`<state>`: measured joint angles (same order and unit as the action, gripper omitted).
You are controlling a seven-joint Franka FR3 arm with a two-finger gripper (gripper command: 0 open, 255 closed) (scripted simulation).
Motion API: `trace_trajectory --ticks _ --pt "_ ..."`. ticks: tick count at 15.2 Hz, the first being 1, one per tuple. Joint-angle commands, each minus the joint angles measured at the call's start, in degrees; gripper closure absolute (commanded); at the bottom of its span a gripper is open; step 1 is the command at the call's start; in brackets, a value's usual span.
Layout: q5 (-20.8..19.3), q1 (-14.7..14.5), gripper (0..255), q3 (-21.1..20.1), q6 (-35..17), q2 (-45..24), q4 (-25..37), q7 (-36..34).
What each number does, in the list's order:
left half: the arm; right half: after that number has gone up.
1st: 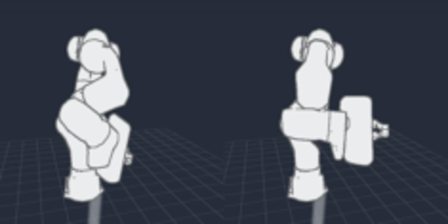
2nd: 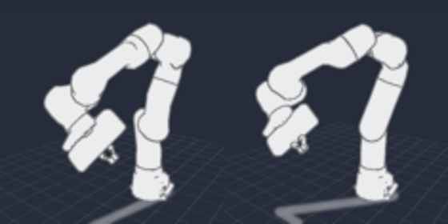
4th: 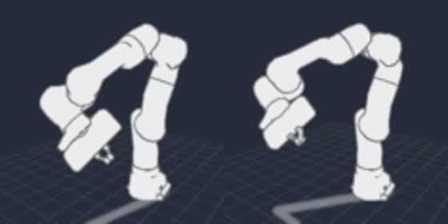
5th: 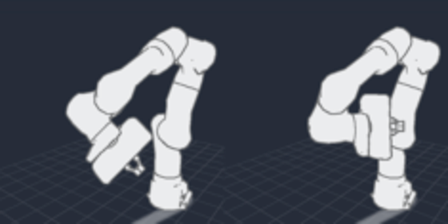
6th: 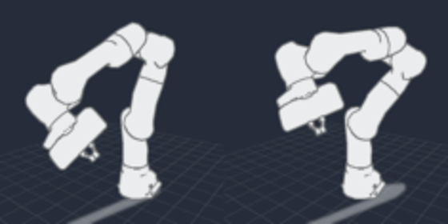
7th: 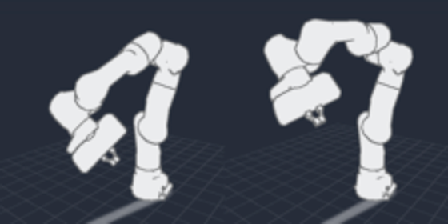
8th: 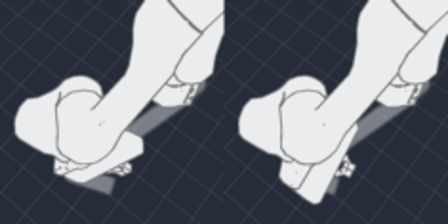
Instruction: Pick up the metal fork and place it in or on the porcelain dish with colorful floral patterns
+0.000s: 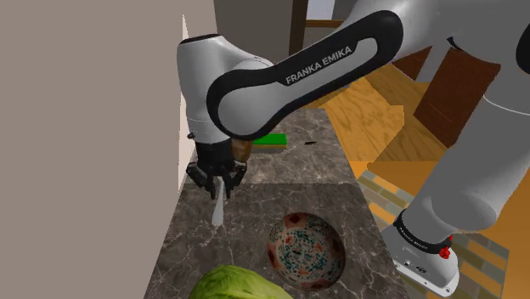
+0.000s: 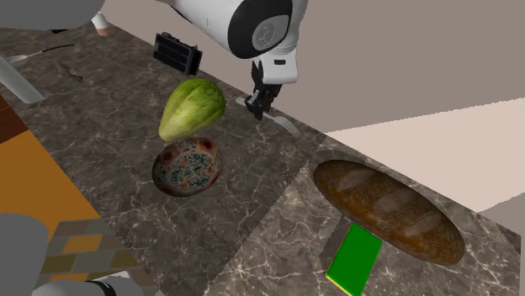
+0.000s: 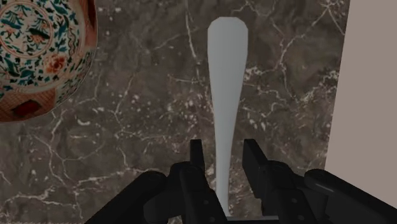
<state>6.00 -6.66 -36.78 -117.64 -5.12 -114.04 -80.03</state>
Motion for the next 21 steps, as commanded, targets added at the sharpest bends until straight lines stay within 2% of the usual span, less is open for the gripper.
trace_trajectory --ticks 1,4,8,14,16,21 --pt "4.0 0.5 255 -0.5 -1.0 5.8 -5.9 1.9" --pt "9.3 -0.3 255 -0.5 -1.7 13.3 -12.9 4.2" --pt "15.7 -3.1 255 0.4 -1.2 23.1 -21.4 6.6" --pt "23.3 -9.6 255 2.1 1.7 37.5 -32.5 7.6" --pt "25.9 -13.0 255 2.7 3.7 43.8 -36.9 6.9" --pt "27.2 -13.2 255 1.0 -0.9 41.7 -39.4 7.6"
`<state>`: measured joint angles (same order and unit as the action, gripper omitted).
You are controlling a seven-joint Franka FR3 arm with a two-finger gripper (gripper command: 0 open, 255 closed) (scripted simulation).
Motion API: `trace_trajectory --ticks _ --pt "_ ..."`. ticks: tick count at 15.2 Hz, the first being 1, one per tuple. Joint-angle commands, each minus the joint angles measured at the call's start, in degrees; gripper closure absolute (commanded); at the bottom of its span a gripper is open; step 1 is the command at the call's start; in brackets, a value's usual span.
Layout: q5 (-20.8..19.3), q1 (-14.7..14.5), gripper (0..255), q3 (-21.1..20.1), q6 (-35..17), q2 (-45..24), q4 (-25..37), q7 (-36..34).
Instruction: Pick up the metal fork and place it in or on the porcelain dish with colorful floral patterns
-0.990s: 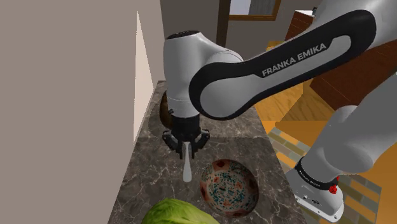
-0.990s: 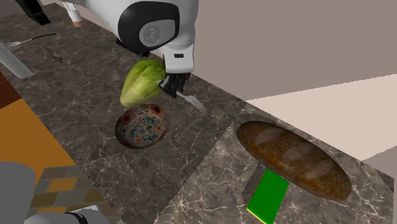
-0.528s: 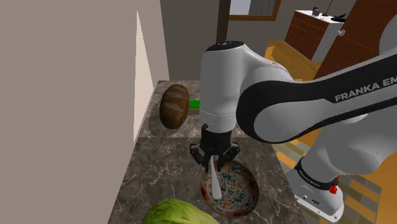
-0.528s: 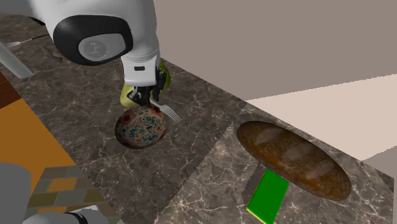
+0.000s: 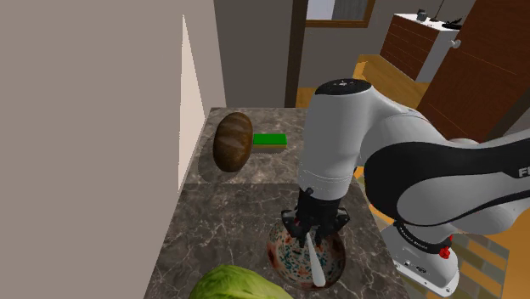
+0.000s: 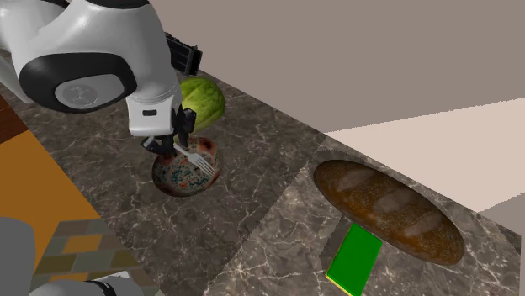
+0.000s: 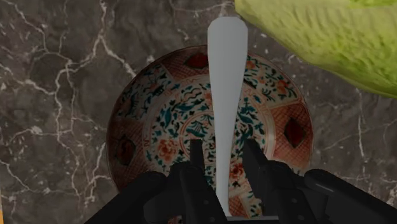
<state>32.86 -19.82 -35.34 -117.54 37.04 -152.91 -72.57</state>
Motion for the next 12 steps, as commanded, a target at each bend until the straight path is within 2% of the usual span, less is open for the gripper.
trace_trajectory --ticks 1,6,12 --pt "0.6 0.0 255 -0.8 -1.9 -0.9 -1.0 0.2" --pt "1.8 0.0 255 -2.5 -6.5 -3.5 -2.9 0.9" --pt "1.8 0.0 255 -2.5 -6.5 -3.5 -2.9 0.9"
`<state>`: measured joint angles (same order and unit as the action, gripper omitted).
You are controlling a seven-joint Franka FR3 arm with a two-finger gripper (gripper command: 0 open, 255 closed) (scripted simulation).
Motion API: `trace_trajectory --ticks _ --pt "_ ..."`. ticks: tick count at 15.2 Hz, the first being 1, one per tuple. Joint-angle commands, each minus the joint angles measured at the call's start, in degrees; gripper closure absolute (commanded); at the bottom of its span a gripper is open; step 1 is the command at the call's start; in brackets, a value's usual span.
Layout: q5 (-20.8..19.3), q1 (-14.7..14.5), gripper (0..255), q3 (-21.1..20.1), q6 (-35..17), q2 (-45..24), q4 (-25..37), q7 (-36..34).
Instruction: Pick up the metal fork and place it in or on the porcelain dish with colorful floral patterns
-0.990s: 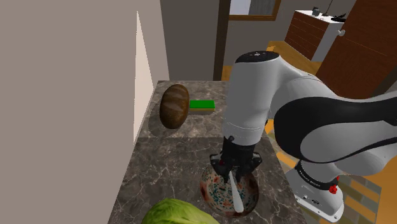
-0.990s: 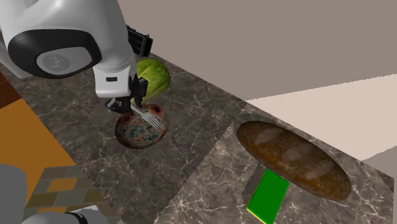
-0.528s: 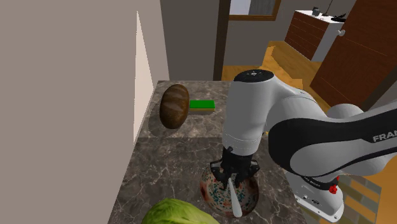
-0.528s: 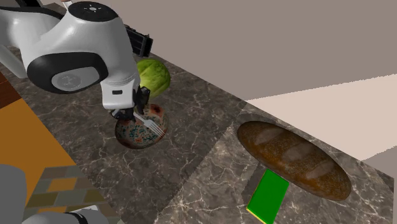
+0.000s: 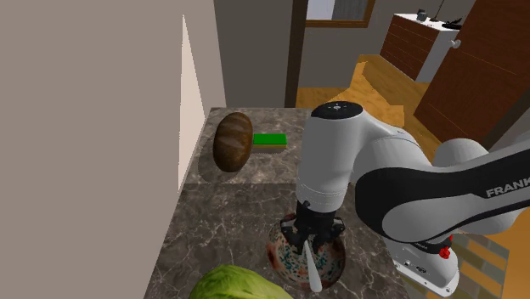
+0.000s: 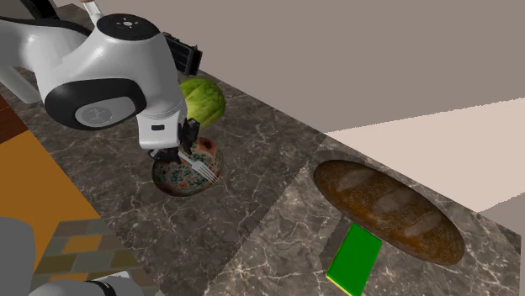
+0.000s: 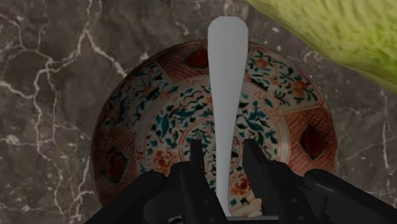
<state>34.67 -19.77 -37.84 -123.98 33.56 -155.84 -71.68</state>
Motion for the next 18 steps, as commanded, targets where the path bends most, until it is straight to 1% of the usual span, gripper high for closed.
trace_trajectory --ticks 1,2,7,11,18 --pt "0.0 0.0 255 0.0 0.0 0.0 0.0 0.0" --pt "0.0 0.0 0 0.0 0.0 0.0 0.0 0.0" --pt "0.0 0.0 0 0.0 0.0 0.0 0.0 0.0" --pt "-2.9 0.4 0 4.0 8.9 4.7 4.1 -0.5" --pt "-2.9 0.4 0 4.0 8.9 4.6 4.1 -0.5"
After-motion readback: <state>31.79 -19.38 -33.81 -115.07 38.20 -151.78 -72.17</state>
